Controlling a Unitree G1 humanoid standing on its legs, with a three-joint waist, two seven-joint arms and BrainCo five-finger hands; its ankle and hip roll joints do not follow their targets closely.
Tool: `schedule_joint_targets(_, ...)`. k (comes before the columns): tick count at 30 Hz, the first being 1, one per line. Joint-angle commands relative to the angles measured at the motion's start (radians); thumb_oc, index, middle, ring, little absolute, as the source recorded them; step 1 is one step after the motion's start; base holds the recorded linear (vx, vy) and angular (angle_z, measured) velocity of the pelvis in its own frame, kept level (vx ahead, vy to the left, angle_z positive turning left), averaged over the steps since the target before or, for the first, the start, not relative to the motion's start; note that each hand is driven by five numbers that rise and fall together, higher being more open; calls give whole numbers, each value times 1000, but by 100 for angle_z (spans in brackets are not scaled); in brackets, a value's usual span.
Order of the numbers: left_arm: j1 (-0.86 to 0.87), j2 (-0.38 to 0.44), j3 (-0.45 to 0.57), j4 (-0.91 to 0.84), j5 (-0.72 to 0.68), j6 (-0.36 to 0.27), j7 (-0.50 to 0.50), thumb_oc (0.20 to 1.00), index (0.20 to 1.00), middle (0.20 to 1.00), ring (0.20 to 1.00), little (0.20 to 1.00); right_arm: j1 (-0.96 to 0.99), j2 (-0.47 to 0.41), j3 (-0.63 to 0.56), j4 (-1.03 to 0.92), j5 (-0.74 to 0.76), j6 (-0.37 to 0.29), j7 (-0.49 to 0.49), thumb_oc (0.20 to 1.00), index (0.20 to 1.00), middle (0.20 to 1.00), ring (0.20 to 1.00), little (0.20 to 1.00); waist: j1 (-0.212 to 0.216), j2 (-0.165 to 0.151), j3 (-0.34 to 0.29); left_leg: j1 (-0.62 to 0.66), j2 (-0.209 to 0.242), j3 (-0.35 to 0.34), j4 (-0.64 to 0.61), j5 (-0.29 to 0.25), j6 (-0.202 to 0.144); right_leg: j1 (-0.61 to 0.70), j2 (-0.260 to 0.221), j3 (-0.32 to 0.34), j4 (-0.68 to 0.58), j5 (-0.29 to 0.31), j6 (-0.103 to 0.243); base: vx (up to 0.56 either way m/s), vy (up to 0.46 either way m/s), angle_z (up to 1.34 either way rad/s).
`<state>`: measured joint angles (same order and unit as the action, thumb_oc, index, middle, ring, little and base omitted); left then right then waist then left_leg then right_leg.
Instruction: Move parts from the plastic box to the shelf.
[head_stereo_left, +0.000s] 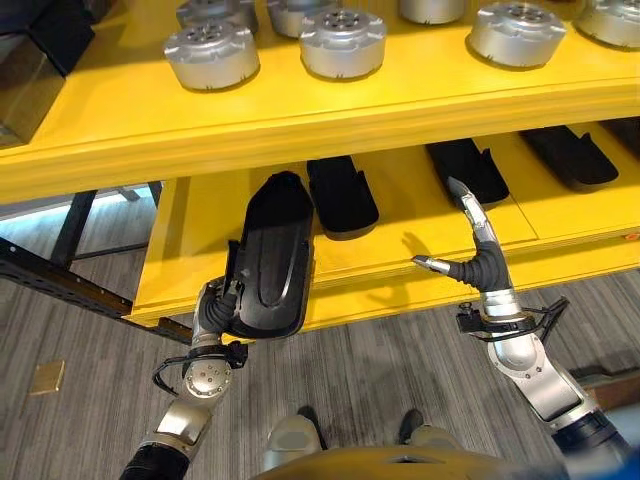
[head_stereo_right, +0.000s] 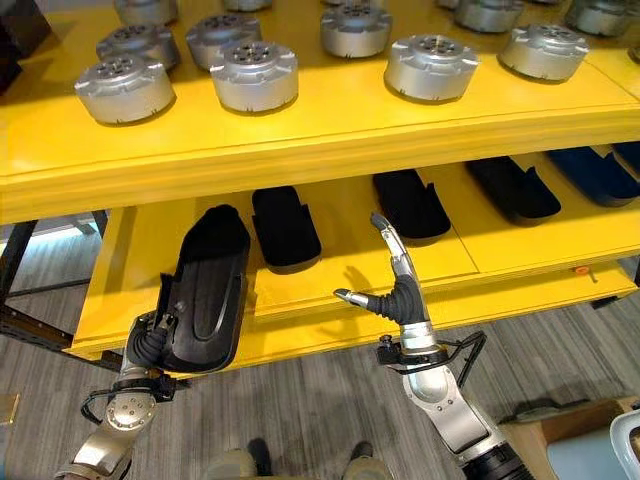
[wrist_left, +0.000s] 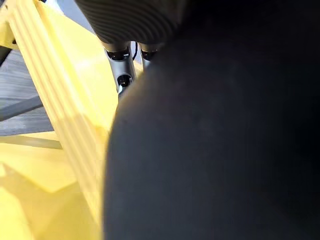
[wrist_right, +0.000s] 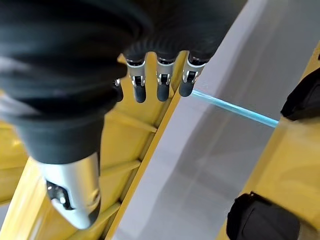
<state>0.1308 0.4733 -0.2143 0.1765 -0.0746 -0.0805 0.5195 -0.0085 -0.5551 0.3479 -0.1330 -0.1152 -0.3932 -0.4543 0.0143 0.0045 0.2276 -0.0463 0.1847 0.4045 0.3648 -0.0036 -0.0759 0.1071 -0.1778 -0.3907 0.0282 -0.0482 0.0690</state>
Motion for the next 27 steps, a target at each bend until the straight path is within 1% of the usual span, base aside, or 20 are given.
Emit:
schedule_joint_targets(1, -53, 21, 31, -57, -18, -46, 3, 200, 200, 200, 200, 200, -27, -15, 2, -28, 93, 14, 49, 1000, 1000, 1000, 1000, 1000, -22, -14, -14, 56, 75, 48, 32, -68, -13, -29, 15, 9, 79, -30, 33, 127, 136, -17)
schedule_joint_targets(2, -52, 20, 35, -53, -22, -47, 7, 200, 200, 200, 200, 200, -15, -16, -8, -32, 153, 21, 87, 1000, 1000, 1000, 1000, 1000, -30, -11, -19, 80, 80, 50, -25, -56, -15, -33, 7, 1, 90, -32, 36, 155, 230, -15)
schedule_joint_targets(3, -45, 19, 41, -54, -20, -52, 10, 200, 200, 200, 200, 200, 12, -14, -22, -40, 197, 21, 114, 1000, 1000, 1000, 1000, 1000, -35, -7, -26, 102, 87, 45, -97, -23, -28, -35, 3, -4, 96, -35, 38, 155, 277, -4)
schedule_joint_targets(4, -38, 13, 50, -52, -23, -54, 7, 200, 200, 200, 200, 200, 40, -15, -40, -45, 185, 9, 125, 1000, 1000, 1000, 1000, 1000, -41, 1, -32, 111, 106, 32, -159, 30, -51, -36, 0, -4, 108, -44, 38, 188, 439, -2)
schedule_joint_targets(5, -29, 5, 57, -43, -22, -68, 18, 200, 200, 200, 200, 200, 59, -20, -47, -51, 181, 4, 133, 1000, 1000, 1000, 1000, 1000, -45, 5, -39, 124, 142, 22, -238, 86, -76, -41, -18, -7, 127, -54, 44, 184, 548, -7)
schedule_joint_targets(6, -20, -4, 57, -33, -20, -80, 29, 200, 200, 200, 200, 200, 68, -17, -45, -49, 174, -4, 134, 1000, 1000, 1000, 1000, 1000, -49, 6, -42, 123, 179, 22, -268, 137, -91, -45, -35, -10, 142, -58, 43, 173, 639, -16)
schedule_joint_targets(7, -14, -9, 57, -28, -22, -87, 35, 200, 200, 200, 200, 200, 72, -20, -51, -46, 166, -7, 130, 1000, 1000, 1000, 1000, 1000, -51, 8, -42, 118, 199, 23, -279, 172, -102, -47, -46, -11, 163, -69, 42, 73, 555, -16)
schedule_joint_targets(8, -14, -12, 53, -20, -24, -94, 41, 200, 200, 200, 200, 200, 70, -22, -49, -41, 165, -9, 123, 1000, 1000, 1000, 1000, 1000, -50, 15, -35, 97, 211, 21, -267, 197, -92, -60, -49, -13, 190, -73, 30, 96, 429, -11)
schedule_joint_targets(9, -16, -14, 52, -14, -22, -97, 44, 200, 200, 200, 200, 200, 68, -25, -53, -38, 178, -9, 129, 1000, 1000, 1000, 1000, 1000, -53, 11, -37, 111, 193, 15, -272, 151, -94, -61, -67, -4, 221, -98, 46, 83, 361, -13)
schedule_joint_targets(10, -21, -16, 53, -8, -14, -94, 45, 200, 200, 200, 200, 200, 65, -23, -58, -35, 188, -2, 128, 1000, 1000, 1000, 1000, 1000, -51, 12, -35, 110, 178, 11, -273, 114, -85, -69, -79, -2, 245, -105, 51, 137, 324, -6)
schedule_joint_targets(12, -34, -18, 43, 8, -8, -86, 41, 200, 200, 200, 200, 200, 65, -16, -64, -21, 166, 22, 87, 1000, 1000, 1000, 1000, 1000, -51, 15, -34, 108, 153, 6, -253, 72, -69, -69, -83, 10, 276, -118, 52, 70, 323, -18)
schedule_joint_targets(13, -42, -20, 44, 18, 1, -88, 36, 200, 200, 200, 200, 200, 65, -12, -75, -14, 165, 31, 64, 1000, 1000, 1000, 1000, 1000, -50, 17, -33, 101, 139, 16, -249, 66, -46, -72, -76, 5, 269, -99, 45, 46, 284, -20)
schedule_joint_targets(15, -40, -11, 42, 16, 6, -75, 31, 200, 200, 200, 200, 200, 70, -2, -94, -6, 170, 33, 50, 1000, 1000, 1000, 1000, 1000, -45, 9, -34, 100, 110, -7, -232, 30, -31, -69, -79, 24, 275, -95, 57, 85, 237, 18)
schedule_joint_targets(18, -29, -5, 48, 11, 15, -68, 34, 200, 200, 200, 200, 200, 90, 14, -117, -21, 175, 35, 67, 1000, 1000, 1000, 1000, 1000, -40, -2, -32, 105, 82, -39, -225, 9, -13, -62, -77, 56, 261, -80, 72, 95, 213, 9)
schedule_joint_targets(21, -8, 6, 62, -2, 5, -71, 42, 200, 200, 200, 200, 200, 118, 20, -131, -43, 162, 23, 91, 1000, 1000, 1000, 1000, 1000, -32, -12, -31, 121, 58, -52, -243, 3, -3, -50, -82, 70, 232, -59, 93, 67, 215, -5)
schedule_joint_targets(23, 9, 13, 71, -15, -3, -73, 39, 200, 200, 200, 200, 200, 132, 20, -139, -54, 177, 17, 126, 1000, 1000, 1000, 1000, 1000, -22, -17, -31, 124, 46, -57, -258, 3, 6, -53, -89, 76, 218, -42, 108, 20, 183, -6)
schedule_joint_targets(27, 6, 21, 69, -26, -12, -71, 34, 200, 200, 200, 200, 200, 110, 10, -118, -63, 149, 5, 150, 1000, 1000, 1000, 1000, 1000, 2, -31, -25, 116, 28, -67, -263, -1, 17, -48, -105, 73, 202, -31, 125, -18, 127, 1)
